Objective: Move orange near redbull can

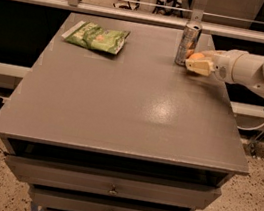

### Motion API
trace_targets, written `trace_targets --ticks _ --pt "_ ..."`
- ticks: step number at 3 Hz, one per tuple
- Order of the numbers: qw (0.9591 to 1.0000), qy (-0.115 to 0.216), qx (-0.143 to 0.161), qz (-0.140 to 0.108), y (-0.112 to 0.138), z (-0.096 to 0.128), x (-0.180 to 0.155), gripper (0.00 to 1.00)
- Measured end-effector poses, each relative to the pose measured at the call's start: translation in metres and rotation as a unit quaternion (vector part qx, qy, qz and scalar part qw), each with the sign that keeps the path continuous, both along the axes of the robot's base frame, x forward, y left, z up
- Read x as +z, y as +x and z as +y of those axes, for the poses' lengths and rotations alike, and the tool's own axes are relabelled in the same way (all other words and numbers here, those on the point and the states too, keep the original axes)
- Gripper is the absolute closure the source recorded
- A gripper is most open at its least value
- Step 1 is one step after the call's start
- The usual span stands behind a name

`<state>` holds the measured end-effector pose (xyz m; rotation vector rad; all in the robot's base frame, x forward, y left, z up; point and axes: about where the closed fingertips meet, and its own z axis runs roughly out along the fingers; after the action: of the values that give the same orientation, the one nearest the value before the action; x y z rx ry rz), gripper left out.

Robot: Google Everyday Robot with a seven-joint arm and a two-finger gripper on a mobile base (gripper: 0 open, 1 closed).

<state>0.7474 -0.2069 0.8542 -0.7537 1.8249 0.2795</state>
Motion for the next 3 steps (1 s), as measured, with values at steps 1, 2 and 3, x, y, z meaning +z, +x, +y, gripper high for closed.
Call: trace_targets --ticks 1,2,3 --pt "1.0000 0.000 0.005 0.006 0.0035 0.0044 -0.0024 0.36" --pt "0.9999 0.000 0.010 0.012 0.0044 0.0084 -0.0044 0.12" --pt "0.9998 0.000 0.012 0.016 0.0035 0.0101 -0.0055 0.00"
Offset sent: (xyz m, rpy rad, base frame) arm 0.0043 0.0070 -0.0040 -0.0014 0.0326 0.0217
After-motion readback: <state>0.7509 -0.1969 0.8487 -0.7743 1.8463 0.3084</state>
